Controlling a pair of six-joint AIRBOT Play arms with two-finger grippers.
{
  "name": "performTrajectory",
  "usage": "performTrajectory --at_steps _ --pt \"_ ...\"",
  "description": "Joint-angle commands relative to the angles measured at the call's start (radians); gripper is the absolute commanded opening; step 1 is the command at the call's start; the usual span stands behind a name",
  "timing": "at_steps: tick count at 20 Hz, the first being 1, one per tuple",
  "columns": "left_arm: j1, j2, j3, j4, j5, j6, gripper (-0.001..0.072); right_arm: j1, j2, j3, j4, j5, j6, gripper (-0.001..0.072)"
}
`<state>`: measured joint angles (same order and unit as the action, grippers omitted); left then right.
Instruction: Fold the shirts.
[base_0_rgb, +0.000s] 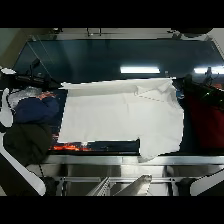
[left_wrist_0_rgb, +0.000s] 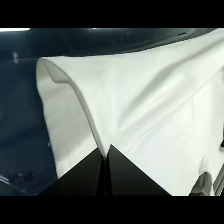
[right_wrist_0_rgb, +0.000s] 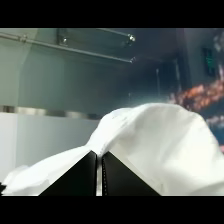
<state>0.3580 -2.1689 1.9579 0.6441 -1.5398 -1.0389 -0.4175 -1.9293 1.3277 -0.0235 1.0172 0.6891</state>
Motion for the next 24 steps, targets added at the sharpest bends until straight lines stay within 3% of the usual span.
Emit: performTrajectory --at_steps 1,14,16,17,18,20,22,24 --pt "-0.032 -0.005 0.009 0.070 0.011 -0.015 0.0015 0.000 -0.002 0.001 -0.077 0.032 -0.013 0.0018" --pt "-0.126 -0.005 0.009 0.172 0.118 0.000 0.0022 -0.005 0.028 0.001 -0.251 0.029 -0.009 0.0019" --pt "-0.126 -0.005 0.009 0.172 0.122 -0.043 0.0275 -0.005 0.046 0.003 -0.275 0.027 -0.013 0.0020" --pt "-0.124 -0.004 0.010 0.172 0.117 -0.059 0.0275 -0.005 0.055 0.007 -0.306 0.027 -0.012 0.0058" --pt "-0.118 -0.002 0.010 0.171 0.108 -0.071 0.0275 -0.005 0.063 0.014 -0.343 0.027 -0.005 0.0169" --pt "-0.101 0.003 0.027 0.172 0.056 -0.097 0.0275 -0.007 0.082 0.028 -0.433 0.027 0.053 0.0180" --pt "-0.075 0.003 0.089 0.174 -0.029 -0.159 0.0275 -0.010 0.097 0.049 -0.553 0.028 0.170 0.0363" --pt "-0.044 0.008 0.126 0.174 -0.102 -0.239 0.0275 -0.010 0.124 0.057 -0.677 0.027 0.297 0.0363"
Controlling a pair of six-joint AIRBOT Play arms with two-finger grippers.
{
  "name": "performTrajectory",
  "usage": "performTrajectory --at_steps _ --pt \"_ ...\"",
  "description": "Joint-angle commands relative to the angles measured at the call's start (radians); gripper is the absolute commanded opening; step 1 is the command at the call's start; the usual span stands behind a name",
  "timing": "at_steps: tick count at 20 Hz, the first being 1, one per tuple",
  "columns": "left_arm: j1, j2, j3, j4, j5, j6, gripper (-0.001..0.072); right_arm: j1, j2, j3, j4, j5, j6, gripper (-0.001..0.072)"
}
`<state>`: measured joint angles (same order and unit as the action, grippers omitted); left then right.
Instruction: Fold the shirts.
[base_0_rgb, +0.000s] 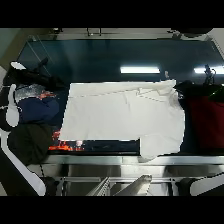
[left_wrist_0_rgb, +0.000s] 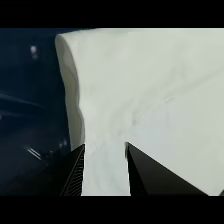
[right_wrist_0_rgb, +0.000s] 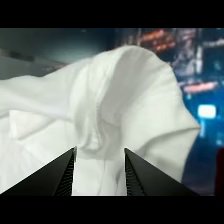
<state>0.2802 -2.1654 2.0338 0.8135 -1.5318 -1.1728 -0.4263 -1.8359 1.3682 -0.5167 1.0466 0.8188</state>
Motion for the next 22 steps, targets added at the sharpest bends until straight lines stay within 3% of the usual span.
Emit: performTrajectory --at_steps 1,5,6,7,9,11,15,16,17,22 --pt "0.048 0.026 0.024 0.004 -0.130 -0.123 0.0274 -0.001 0.048 0.016 -0.232 -0.002 0.225 0.0363" --pt "0.089 0.174 -0.263 0.043 -0.132 -0.108 0.0274 0.000 0.146 0.016 -0.292 0.050 0.296 0.0355" --pt "0.093 0.217 -0.355 0.099 -0.130 -0.105 0.0274 0.000 0.169 0.016 -0.292 0.085 0.291 0.0241" --pt "0.093 0.258 -0.439 0.161 -0.125 -0.096 0.0274 0.001 0.188 0.015 -0.295 0.130 0.275 0.0184" --pt "0.093 0.352 -0.620 0.265 -0.092 -0.076 0.0274 -0.009 0.229 0.010 -0.311 0.230 0.280 0.0188" --pt "0.093 0.444 -0.798 0.275 -0.049 -0.033 0.0274 -0.026 0.282 -0.024 -0.315 0.288 0.290 0.0189" --pt "0.094 0.582 -1.056 0.285 0.115 -0.008 0.0274 -0.081 0.446 -0.186 -0.318 0.301 0.296 0.0190" --pt "0.094 0.599 -1.090 0.294 0.135 -0.006 0.0275 -0.109 0.488 -0.229 -0.318 0.299 0.297 0.0219" --pt "0.094 0.612 -1.112 0.293 0.144 0.000 0.0275 -0.135 0.525 -0.266 -0.317 0.294 0.314 0.0351" --pt "0.090 0.639 -1.125 0.286 0.183 0.029 0.0275 -0.196 0.618 -0.350 -0.312 0.300 0.304 0.0368"
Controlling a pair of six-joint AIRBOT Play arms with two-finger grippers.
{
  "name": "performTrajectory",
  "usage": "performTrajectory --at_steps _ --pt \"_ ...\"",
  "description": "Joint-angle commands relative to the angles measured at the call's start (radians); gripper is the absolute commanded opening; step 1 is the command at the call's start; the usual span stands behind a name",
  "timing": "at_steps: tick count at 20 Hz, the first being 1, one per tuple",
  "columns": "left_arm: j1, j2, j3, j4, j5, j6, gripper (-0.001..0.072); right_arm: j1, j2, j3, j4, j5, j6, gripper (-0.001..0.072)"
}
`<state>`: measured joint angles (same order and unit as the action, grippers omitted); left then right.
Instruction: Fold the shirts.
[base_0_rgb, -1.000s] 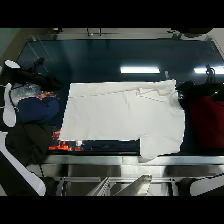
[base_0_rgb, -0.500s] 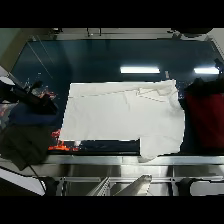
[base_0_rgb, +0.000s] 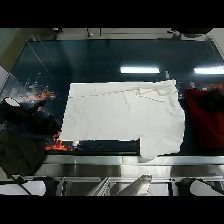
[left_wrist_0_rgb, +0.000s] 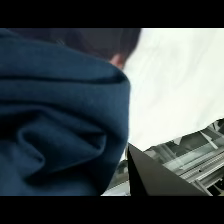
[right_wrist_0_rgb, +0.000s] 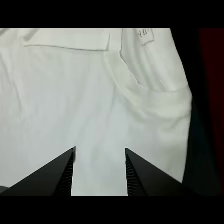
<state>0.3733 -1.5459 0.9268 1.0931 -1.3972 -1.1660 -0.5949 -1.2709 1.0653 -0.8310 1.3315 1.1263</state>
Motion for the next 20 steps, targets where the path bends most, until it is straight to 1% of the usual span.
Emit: performTrajectory --at_steps 1,3,6,8,11,13,14,15,18,20 --pt "0.005 0.019 0.005 0.008 0.079 0.025 0.0275 -0.026 0.061 -0.051 0.005 0.027 -0.004 0.0368" --pt "0.027 0.019 0.068 0.007 0.137 0.026 0.0275 -0.026 0.072 -0.053 0.005 0.051 0.001 0.0369" --pt "0.062 0.019 0.161 0.007 0.126 0.048 0.0275 -0.027 0.080 -0.053 0.005 0.072 0.004 0.0369" --pt "0.083 0.019 0.223 -0.018 0.061 0.047 0.0275 -0.027 0.082 -0.053 0.005 0.073 0.011 0.0369" --pt "0.078 0.020 0.261 -0.128 -0.093 0.051 0.0274 -0.027 0.082 -0.061 -0.023 0.108 0.021 0.0369" --pt "0.056 0.020 0.217 -0.178 -0.165 0.050 0.0275 -0.028 0.087 -0.089 -0.164 0.175 0.111 0.0368" --pt "0.046 0.020 0.182 -0.177 -0.165 0.047 0.0274 -0.029 0.103 -0.122 -0.220 0.165 0.151 0.0368" --pt "0.032 0.020 0.137 -0.175 -0.144 0.048 0.0275 -0.033 0.126 -0.169 -0.244 0.150 0.173 0.0368" --pt "0.011 0.020 0.013 -0.117 -0.008 0.051 0.0274 -0.035 0.181 -0.286 -0.222 0.087 0.185 0.0368" --pt "0.018 0.020 -0.012 -0.096 0.057 0.050 0.0274 -0.035 0.199 -0.323 -0.219 0.087 0.197 0.0367"
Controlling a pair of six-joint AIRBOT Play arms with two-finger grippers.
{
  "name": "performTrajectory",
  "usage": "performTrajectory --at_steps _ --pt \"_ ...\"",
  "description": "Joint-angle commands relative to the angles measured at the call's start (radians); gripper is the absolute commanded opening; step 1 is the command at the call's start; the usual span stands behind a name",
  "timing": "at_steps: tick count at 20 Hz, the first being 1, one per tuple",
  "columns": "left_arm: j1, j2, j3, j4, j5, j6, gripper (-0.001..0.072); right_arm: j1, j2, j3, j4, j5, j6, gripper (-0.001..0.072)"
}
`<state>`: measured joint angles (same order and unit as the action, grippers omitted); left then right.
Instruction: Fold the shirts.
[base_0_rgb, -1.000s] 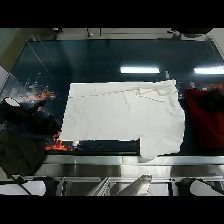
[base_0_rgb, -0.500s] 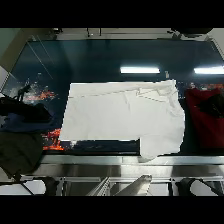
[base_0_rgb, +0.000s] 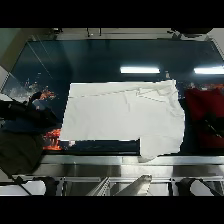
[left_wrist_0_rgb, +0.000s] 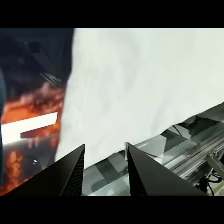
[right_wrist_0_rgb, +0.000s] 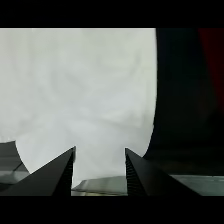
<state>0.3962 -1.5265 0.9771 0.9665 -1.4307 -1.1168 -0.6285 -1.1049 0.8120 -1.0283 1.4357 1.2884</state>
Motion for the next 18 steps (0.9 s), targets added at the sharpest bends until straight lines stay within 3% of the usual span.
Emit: performTrajectory --at_steps 1,6,8,15,16,17,18 --pt "0.003 0.000 -0.062 0.037 0.120 0.001 0.0275 -0.001 0.037 -0.074 -0.019 -0.016 0.037 0.0366" --pt "0.034 0.000 -0.093 0.034 0.187 0.021 0.0275 0.001 0.045 -0.084 0.008 -0.014 0.039 0.0367" --pt "0.004 0.000 -0.118 0.034 0.185 0.045 0.0274 0.001 0.032 -0.091 0.008 -0.014 0.075 0.0369" --pt "-0.130 0.000 -0.120 0.008 0.137 0.054 0.0272 0.001 -0.032 -0.091 0.045 -0.008 0.041 0.0368" --pt "-0.135 0.000 -0.120 0.008 0.136 0.054 0.0244 0.000 -0.031 -0.091 0.045 0.006 0.019 0.0368" --pt "-0.134 0.000 -0.119 0.008 0.138 0.054 0.0041 0.000 -0.031 -0.091 0.035 0.016 0.018 0.0369" --pt "-0.134 0.000 -0.114 0.008 0.145 0.054 0.0027 0.000 -0.030 -0.091 -0.004 0.025 0.018 0.0371"
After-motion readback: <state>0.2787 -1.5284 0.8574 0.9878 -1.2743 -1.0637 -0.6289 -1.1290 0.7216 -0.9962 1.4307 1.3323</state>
